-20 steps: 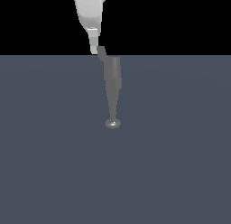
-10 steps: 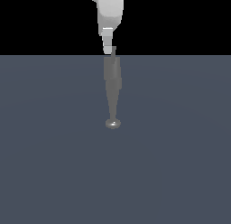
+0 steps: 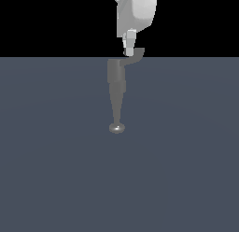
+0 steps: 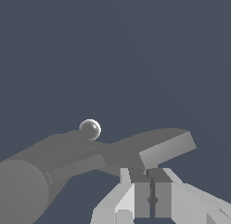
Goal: Turn on the faucet by rotating a designated handle.
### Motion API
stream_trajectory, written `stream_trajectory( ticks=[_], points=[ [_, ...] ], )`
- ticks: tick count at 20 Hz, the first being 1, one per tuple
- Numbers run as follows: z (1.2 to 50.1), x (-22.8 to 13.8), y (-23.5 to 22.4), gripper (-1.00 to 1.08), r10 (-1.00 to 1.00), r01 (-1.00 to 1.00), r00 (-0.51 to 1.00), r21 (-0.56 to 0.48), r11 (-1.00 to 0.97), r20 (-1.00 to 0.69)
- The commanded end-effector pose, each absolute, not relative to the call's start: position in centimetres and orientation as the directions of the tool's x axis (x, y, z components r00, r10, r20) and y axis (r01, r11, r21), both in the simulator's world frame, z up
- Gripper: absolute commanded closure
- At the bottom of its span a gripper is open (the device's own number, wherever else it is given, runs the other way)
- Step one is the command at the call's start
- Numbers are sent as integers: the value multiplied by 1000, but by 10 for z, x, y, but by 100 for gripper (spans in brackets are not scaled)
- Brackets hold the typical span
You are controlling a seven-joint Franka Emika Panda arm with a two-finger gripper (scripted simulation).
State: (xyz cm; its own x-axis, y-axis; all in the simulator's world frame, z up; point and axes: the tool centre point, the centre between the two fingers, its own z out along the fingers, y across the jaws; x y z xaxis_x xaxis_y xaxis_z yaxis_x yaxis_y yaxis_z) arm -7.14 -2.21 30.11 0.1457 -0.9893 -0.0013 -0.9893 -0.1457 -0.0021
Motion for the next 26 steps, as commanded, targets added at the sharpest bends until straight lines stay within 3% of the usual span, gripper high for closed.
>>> stream_trajectory(
  ticks=[1,26],
  points=[
    [301,-70,-24,108,-989,-989,145,-1,-145,-2],
    [300,-16,-81,108,-993,-993,121,-1,-121,0]
  ],
)
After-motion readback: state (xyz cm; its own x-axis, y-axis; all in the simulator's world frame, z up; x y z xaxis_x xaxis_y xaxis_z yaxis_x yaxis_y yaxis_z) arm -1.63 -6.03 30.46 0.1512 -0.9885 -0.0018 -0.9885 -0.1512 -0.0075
